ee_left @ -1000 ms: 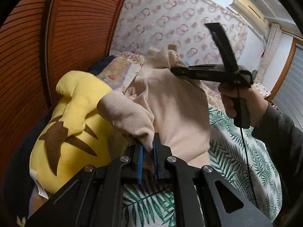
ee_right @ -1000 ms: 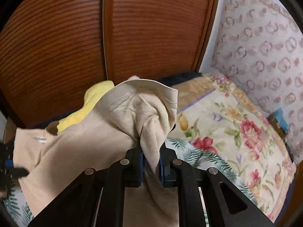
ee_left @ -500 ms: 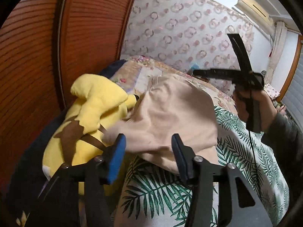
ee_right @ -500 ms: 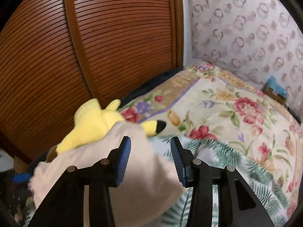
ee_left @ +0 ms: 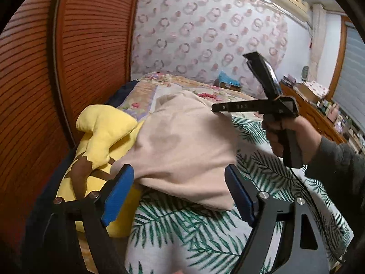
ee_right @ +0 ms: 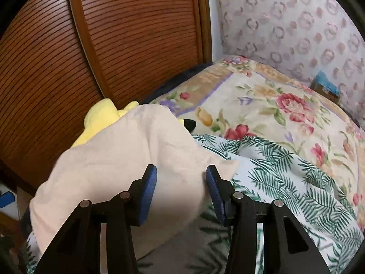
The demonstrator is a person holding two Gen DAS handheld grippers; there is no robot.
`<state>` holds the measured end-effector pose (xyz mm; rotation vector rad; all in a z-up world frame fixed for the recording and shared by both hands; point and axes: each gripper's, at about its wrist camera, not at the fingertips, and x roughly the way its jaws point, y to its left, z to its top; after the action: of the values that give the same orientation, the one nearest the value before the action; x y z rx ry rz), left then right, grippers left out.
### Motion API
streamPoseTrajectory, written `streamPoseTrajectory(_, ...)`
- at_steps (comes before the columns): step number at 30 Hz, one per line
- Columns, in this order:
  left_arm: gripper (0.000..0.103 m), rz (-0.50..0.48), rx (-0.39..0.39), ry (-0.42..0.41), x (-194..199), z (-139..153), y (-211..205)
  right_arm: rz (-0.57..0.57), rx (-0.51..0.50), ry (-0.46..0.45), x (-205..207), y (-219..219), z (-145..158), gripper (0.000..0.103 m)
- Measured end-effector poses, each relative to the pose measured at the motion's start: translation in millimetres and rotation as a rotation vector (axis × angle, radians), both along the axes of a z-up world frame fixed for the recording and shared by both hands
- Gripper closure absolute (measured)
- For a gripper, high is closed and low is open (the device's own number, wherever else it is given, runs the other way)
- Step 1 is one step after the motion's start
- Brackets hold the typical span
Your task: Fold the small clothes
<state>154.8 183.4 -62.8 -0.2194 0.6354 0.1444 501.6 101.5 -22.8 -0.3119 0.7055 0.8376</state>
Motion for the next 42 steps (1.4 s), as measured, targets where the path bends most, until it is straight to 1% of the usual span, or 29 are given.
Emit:
streamPoseTrajectory(2,0.021,-0.016,0.019,-0.001,-1.0,5.7,-9.9,0.000,0.007,-0.024,-16.1,-11.1,9.5,0.056)
streamPoseTrajectory(7,0.021,-0.058,0.058,-0.025,-5.8,20.2,-34.7,-0.024,0.079,-0.054,-61.9,-55.8,32.8,0.056)
streamPoseTrajectory(14,0.021,-0.135,0.111,-0.065,-15.8,39.8,-81.4,-0.086,0.141,-0.109,-133.3,-132.3,38.5,0.055)
streamPoseTrajectory(16,0.021,-0.159,0.114,-0.076,-19.3,45.1,-94.8,-0.109,0.155,-0.122,-155.5,-154.3,41.3,0.049)
streamPoseTrajectory(18,0.021,-0.178,0.119,-0.086,-22.6,51.0,-109.4,-0.130,0.169,-0.142,-179.3,-172.4,44.8,0.038)
streamPoseTrajectory(20,0.021,-0.195,0.129,-0.098,-27.0,56.8,-123.9,-0.156,0.183,-0.162,-203.7,-192.4,46.9,0.035)
streamPoseTrajectory(26,0.021,-0.233,0.145,-0.136,-41.2,73.6,-158.8,-0.246,0.208,-0.206,-260.7,-237.8,46.4,0.034)
streamPoseTrajectory(29,0.021,-0.248,0.153,-0.149,-47.4,79.7,-174.3,-0.307,0.222,-0.227,-296.2,-261.3,46.5,0.034)
streamPoseTrajectory(33,0.021,-0.258,0.178,-0.171,-57.2,89.0,-194.1,-0.361,0.226,-0.268,-330.8,-278.2,47.4,0.034)
streamPoseTrajectory(40,0.021,-0.265,0.166,-0.198,-73.4,103.4,-214.2,-0.482,0.273,-0.323,-398.5,-295.3,47.7,0.034)
streamPoseTrajectory(42,0.021,-0.257,0.170,-0.208,-77.3,106.8,-217.2,-0.505,0.284,-0.334,-411.2,-297.2,48.0,0.034)
